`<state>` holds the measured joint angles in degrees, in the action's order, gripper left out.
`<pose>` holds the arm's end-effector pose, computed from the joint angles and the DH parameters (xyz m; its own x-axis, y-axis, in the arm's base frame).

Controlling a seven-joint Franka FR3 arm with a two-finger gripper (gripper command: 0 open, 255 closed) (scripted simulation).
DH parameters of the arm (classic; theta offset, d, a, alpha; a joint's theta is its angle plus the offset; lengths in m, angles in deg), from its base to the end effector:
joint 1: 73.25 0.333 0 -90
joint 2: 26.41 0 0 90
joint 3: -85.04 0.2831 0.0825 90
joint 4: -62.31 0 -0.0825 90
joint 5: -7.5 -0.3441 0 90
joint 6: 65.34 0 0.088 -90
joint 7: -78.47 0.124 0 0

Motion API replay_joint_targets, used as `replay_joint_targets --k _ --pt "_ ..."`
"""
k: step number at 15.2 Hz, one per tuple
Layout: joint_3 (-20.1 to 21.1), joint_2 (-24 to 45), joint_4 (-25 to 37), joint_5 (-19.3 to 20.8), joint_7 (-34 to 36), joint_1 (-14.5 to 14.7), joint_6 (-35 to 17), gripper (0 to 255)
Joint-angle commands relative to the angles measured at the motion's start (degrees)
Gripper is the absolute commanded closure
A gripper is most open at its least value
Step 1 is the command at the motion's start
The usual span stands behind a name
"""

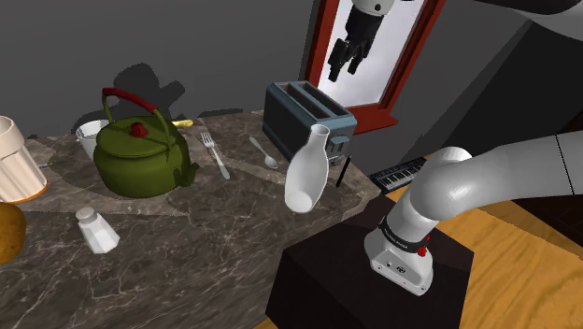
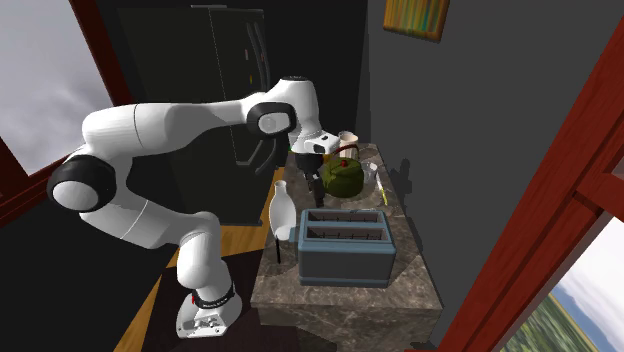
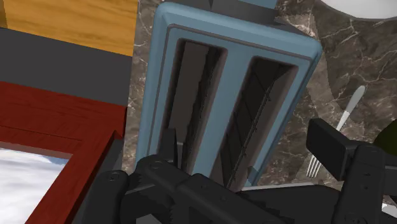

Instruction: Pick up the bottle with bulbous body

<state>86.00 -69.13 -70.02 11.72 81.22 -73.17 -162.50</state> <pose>0.3157 -0.0012 0.5708 0.9906 -0.0236 0.1348 -0.0344 -0.9963 0.0785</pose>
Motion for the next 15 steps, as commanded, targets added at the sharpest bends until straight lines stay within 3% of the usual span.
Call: replay_joint_targets --k 1,15 --pt "0.0 0.0 0.0 0.0 0.0 0.0 0.0 0" --pt "14.0 -1.0 -4.2 -13.9 16.9 7.0 4.3 0"
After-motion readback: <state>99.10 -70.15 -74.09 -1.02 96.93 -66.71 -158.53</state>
